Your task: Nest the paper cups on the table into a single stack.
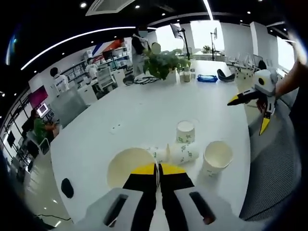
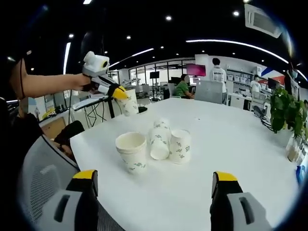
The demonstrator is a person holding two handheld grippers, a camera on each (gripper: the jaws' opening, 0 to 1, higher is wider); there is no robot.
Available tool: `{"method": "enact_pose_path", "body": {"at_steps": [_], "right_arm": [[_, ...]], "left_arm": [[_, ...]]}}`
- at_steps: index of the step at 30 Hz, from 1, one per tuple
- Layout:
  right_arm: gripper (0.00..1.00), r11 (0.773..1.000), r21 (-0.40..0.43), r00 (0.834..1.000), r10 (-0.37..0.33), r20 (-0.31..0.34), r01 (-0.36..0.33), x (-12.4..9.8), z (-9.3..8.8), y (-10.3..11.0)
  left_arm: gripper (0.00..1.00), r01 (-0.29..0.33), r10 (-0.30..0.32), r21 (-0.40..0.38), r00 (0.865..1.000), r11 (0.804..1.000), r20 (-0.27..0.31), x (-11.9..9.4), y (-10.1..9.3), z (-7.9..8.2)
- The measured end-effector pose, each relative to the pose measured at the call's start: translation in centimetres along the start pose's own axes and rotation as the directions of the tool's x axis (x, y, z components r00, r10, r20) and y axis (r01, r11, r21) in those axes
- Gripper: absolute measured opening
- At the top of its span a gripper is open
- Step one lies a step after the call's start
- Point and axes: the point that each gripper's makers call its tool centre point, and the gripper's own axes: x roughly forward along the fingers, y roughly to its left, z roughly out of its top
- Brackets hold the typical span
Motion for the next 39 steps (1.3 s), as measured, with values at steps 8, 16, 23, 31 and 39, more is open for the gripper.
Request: {"method": "enact_pose_path", "body": {"at_steps": [8, 16, 23, 31, 39], "right_arm": [[0.99, 1.0, -0.015, 1.0, 0.009, 0.0, -0.009, 0.0, 0.0, 0.3], [0.99, 1.0, -0.02, 1.0, 0.011, 0.005, -0.011, 0.0, 0.1, 0.4], [0.99, 1.0, -0.025, 1.0, 0.015, -0.001, -0.015, 0.1, -0.2, 0.4], [0.99, 1.0, -0.026, 1.0, 0.016, -0.007, -0.016, 0.1, -0.3, 0.5], [0.98, 1.0, -0.023, 1.0, 0.011, -0.008, -0.011, 0.0, -0.2, 0.6]], "left_arm": [[0.0, 0.054, -0.054, 0.059, 0.998, 0.997, 0.007, -0.8, -3.6, 2.2], [0.0, 0.091, -0.093, 0.088, 0.996, 0.992, 0.012, -0.7, -6.0, 3.2], [0.0, 0.124, -0.126, 0.104, 0.992, 0.987, 0.016, -0.4, -7.8, 3.6], [0.0, 0.165, -0.169, 0.119, 0.985, 0.979, 0.026, 0.0, -9.7, 4.3], [0.0, 0.202, -0.206, 0.129, 0.978, 0.971, 0.02, 0.8, -11.2, 4.3]]}}
